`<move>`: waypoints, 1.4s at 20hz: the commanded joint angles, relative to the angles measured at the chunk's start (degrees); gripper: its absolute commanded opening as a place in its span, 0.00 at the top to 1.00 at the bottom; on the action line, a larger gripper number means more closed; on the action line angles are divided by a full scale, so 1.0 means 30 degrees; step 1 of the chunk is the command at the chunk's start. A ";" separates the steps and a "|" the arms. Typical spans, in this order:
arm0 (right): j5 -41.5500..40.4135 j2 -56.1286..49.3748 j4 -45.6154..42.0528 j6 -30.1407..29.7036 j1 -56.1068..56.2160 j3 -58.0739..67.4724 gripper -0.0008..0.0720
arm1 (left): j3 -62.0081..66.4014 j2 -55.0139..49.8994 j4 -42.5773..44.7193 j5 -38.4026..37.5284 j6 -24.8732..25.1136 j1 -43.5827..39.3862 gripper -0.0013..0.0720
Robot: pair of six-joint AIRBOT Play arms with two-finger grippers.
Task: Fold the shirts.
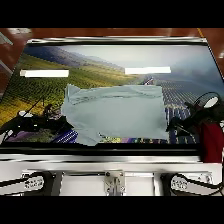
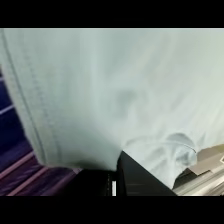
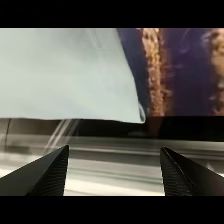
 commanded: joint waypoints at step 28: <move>-0.7985 1.1992 0.3912 -0.3031 0.1348 1.6276 0.91 | 2.5922 1.0367 0.3563 -0.0051 -0.3177 0.0831 0.94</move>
